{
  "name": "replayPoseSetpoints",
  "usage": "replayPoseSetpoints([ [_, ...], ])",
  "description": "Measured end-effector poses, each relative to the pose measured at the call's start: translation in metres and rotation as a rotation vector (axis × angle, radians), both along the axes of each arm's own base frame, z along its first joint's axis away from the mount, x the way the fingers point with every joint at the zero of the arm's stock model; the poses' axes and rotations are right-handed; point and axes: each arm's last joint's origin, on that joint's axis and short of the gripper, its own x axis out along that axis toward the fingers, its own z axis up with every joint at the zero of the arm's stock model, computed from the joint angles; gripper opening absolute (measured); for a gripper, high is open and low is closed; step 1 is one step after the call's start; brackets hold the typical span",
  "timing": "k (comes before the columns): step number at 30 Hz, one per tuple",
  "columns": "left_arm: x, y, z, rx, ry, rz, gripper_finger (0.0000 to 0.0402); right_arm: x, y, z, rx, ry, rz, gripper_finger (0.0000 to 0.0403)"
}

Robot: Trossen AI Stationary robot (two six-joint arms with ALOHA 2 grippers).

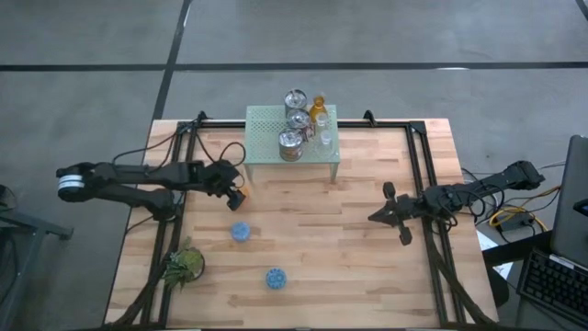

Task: Pick & Place candle stick holders
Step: Put the orange scented candle on the shelf

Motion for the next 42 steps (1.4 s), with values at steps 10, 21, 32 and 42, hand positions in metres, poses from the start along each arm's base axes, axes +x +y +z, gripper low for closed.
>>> replayPoseSetpoints([
  [10, 0.009, 0.002, -0.019, -0.014, 0.06, -0.006, 0.0335, 0.0, -0.001, 0.0, -0.006, -0.003, -0.021, 0.0008],
  [21, 0.017, 0.003, -0.037, -0.039, 0.148, -0.006, 0.0309, 0.0, -0.001, 0.0, -0.006, -0.004, -0.021, 0.0008],
  [32, 0.012, 0.0, -0.022, -0.07, 0.05, -0.037, 0.0307, 0.0, -0.001, 0.0, -0.008, 0.0, -0.02, 0.0008],
  [42, 0.003, -0.006, 0.005, -0.183, -0.139, -0.064, 0.0306, 0.0, -0.001, -0.001, -0.008, 0.005, -0.02, 0.0008],
])
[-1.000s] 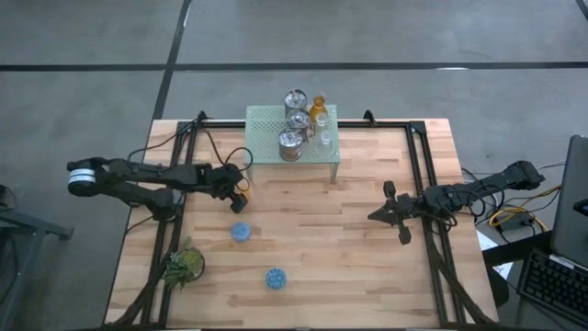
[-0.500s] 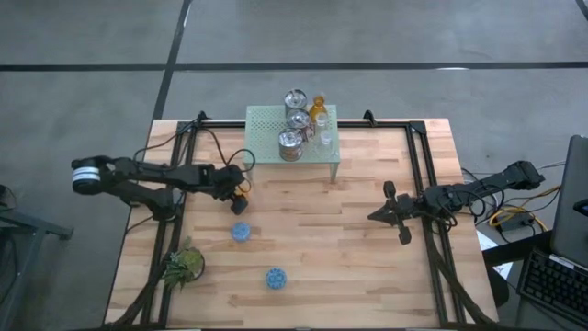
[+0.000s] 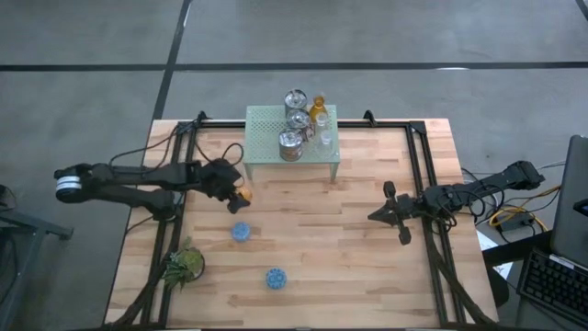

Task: Pick & Place candle stick holders
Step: Put the orange scented candle on the shelf

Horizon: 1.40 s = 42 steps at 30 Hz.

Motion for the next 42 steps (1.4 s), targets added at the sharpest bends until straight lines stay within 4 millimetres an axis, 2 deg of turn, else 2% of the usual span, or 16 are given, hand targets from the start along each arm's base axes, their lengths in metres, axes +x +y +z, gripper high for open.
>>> replayPoseSetpoints([
  [4, 0.001, -0.001, 0.024, -0.016, -0.114, -0.013, 0.0306, 0.0, 0.0, 0.0, 0.001, 0.0, 0.0, 0.0008],
  [10, 0.009, 0.002, 0.08, 0.106, -0.278, -0.032, 0.0306, 0.0, 0.0, 0.0, 0.0, -0.001, 0.001, 0.0008],
  [17, 0.022, 0.023, 0.143, 0.322, -0.146, 0.084, 0.0306, 0.0, 0.0, 0.0, 0.0, -0.002, 0.001, 0.0008],
  [22, 0.041, 0.056, 0.17, 0.379, -0.041, 0.128, 0.0306, 0.0, 0.0, 0.0, 0.003, -0.003, 0.0, 0.0008],
  [26, 0.054, 0.095, 0.174, 0.384, 0.081, 0.178, 0.0306, 0.0, 0.0, 0.0, 0.004, -0.002, 0.0, 0.0008],
  [32, 0.068, 0.149, 0.167, 0.324, 0.126, 0.2, 0.0314, 0.0, 0.0, 0.0, 0.005, 0.0, 0.001, 0.0008],
  [36, 0.072, 0.173, 0.157, 0.314, 0.166, 0.215, 0.0314, 0.0, 0.0, 0.0, 0.007, 0.001, 0.001, 0.0008],
  [42, 0.08, 0.194, 0.134, 0.29, 0.231, 0.206, 0.0316, 0.0, 0.0, -0.001, 0.006, 0.006, 0.001, 0.0008],
])
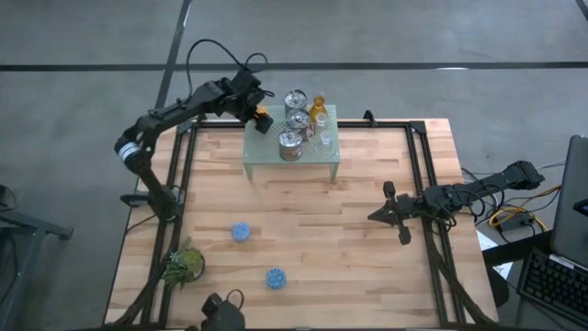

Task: Pick & Place candle stick holders
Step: Put the orange scented candle on the shelf, then put the light blue scented candle on the shelf

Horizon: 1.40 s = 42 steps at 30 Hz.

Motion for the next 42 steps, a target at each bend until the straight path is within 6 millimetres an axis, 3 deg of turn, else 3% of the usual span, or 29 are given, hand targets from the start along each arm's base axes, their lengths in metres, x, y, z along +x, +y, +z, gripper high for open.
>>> replayPoseSetpoints([
  [6, 0.005, 0.006, -0.013, -0.02, 0.033, -0.011, 0.0319, 0.0, 0.0, 0.0, -0.007, -0.001, 0.0, 0.0008],
  [15, 0.006, 0.007, -0.013, -0.014, 0.028, -0.021, 0.0349, 0.0, 0.0, 0.0, -0.008, -0.002, -0.001, 0.0008],
  [22, 0.003, 0.004, -0.006, 0.003, 0.014, -0.02, 0.0385, 0.0, 0.0, 0.0, -0.008, -0.003, -0.001, 0.0008],
  [27, -0.005, -0.003, 0.014, 0.04, -0.019, -0.019, 0.0387, 0.0, 0.0, 0.0, -0.008, -0.003, -0.001, 0.0008],
  [34, -0.028, -0.039, 0.034, 0.028, 0.026, -0.087, 0.0388, 0.0, 0.0, 0.0, -0.01, -0.003, -0.014, 0.0008],
  [42, -0.056, -0.113, 0.03, 0.006, 0.009, -0.213, 0.0387, 0.0, -0.002, -0.002, -0.026, 0.019, -0.077, 0.0008],
])
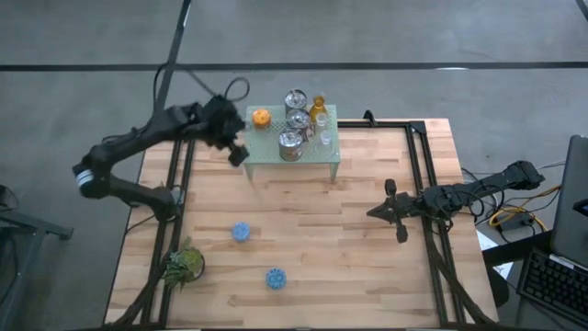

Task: Pick & Place candle stick holders
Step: Put the light blue scented candle on the shelf

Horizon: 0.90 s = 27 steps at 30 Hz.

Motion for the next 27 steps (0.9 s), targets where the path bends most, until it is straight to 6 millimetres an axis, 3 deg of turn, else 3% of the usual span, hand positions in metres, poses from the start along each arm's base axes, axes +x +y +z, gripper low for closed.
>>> replayPoseSetpoints([
  [6, -0.016, -0.056, -0.02, -0.02, -0.058, -0.145, 0.0387, 0.0, 0.0, 0.0, 0.002, -0.001, -0.002, 0.0008],
  [11, -0.014, -0.102, -0.043, 0.002, -0.114, -0.389, 0.0387, 0.0, 0.0, 0.0, -0.001, -0.001, -0.002, 0.0008],
  [15, -0.01, -0.132, -0.059, -0.006, -0.103, -0.471, 0.0387, 0.0, 0.0, 0.0, 0.003, 0.0, -0.003, 0.0008],
  [20, -0.01, -0.158, -0.075, 0.001, -0.063, -0.488, 0.0387, 0.0, 0.0, 0.0, 0.006, 0.001, -0.003, 0.0008],
  [27, -0.011, -0.174, -0.104, -0.049, -0.018, -0.438, 0.0387, 0.0, 0.0, 0.0, 0.018, 0.002, -0.005, 0.0008],
])
